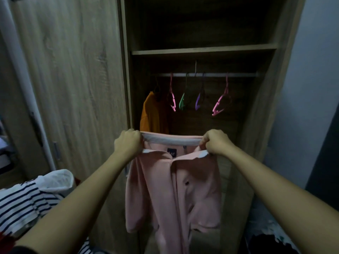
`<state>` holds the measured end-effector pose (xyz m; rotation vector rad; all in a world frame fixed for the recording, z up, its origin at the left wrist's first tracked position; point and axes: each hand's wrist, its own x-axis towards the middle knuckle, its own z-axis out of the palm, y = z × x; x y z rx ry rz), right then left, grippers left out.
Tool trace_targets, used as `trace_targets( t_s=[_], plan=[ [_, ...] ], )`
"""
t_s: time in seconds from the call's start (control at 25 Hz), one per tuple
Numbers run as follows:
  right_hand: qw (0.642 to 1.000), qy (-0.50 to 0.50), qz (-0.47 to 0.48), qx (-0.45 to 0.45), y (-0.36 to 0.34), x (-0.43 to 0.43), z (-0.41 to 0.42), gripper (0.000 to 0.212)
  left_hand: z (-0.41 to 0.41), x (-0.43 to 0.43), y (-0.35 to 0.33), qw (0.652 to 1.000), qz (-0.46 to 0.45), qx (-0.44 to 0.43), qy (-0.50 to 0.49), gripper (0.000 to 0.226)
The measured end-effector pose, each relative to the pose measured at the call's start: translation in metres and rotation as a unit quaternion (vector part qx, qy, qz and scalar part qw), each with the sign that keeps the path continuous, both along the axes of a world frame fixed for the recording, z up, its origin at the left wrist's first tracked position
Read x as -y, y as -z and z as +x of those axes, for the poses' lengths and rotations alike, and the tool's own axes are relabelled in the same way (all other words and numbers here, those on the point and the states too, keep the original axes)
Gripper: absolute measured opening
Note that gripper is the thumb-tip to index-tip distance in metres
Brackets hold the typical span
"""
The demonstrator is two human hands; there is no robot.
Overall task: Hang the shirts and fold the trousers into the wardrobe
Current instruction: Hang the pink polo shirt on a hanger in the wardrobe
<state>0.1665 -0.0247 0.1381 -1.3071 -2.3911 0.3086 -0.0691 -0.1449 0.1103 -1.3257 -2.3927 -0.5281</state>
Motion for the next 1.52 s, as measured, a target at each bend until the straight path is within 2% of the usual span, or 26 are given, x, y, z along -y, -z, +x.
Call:
trace_targets(
  t_s=[0.16,0.32,0.44,0.56,0.68,0.76,0.92,1.0,1.12,1.24,1.32,1.44,1.52],
  plan=[
    [1.0,-0.009,0.023,0.008,-0.003,-0.01,0.002,0.031,-0.008,-0.02,0.008,0.999,0.012,0.005,0.043,0.023],
    [1.0,-0.004,0.004,-0.004,-0.013,-0.022,-0.008,0.036,-0.018,-0.042,0.001,0.996,0.045,0.007,0.074,0.017],
    [1.0,-0.01,-0.023,-0.014,-0.029,-0.033,-0.025,0.032,-0.03,-0.058,-0.013,0.996,0.041,0.054,0.064,0.018],
    [1.0,0.007,0.011,-0.006,-0.052,-0.047,-0.048,0.029,-0.046,-0.082,-0.033,0.991,0.077,0.085,0.064,0.018],
    [0.999,0.015,0.029,0.022,-0.078,-0.061,-0.073,0.031,-0.063,-0.11,-0.065,0.981,0.121,0.085,0.126,0.025],
    [0.998,0.011,0.025,0.056,-0.086,-0.07,-0.087,0.031,-0.072,-0.132,-0.082,0.968,0.141,0.114,0.175,0.033],
    [0.995,0.011,0.025,0.093,-0.084,-0.088,-0.108,0.024,-0.091,-0.188,-0.099,0.955,0.133,0.174,0.201,0.043],
    [0.996,0.02,0.027,0.082,-0.086,-0.095,-0.11,0.023,-0.098,-0.221,-0.102,0.935,0.133,0.26,0.201,0.048],
    [0.997,0.035,0.028,0.066,-0.087,-0.101,-0.109,0.027,-0.108,-0.271,-0.094,0.878,0.162,0.411,0.184,0.056],
    [0.996,0.051,0.042,0.057,-0.084,-0.109,-0.107,0.028,-0.113,-0.316,-0.078,0.862,0.166,0.445,0.176,0.063],
    [0.996,0.056,0.046,0.048,-0.081,-0.115,-0.105,0.026,-0.109,-0.335,-0.075,0.841,0.17,0.47,0.208,0.063],
    [0.997,0.061,0.041,0.035,-0.074,-0.123,-0.1,0.026,-0.104,-0.35,-0.085,0.825,0.211,0.46,0.252,0.04],
    [0.997,0.064,0.042,0.027,-0.069,-0.127,-0.096,0.027,-0.102,-0.352,-0.095,0.827,0.234,0.444,0.254,0.034]
  ],
)
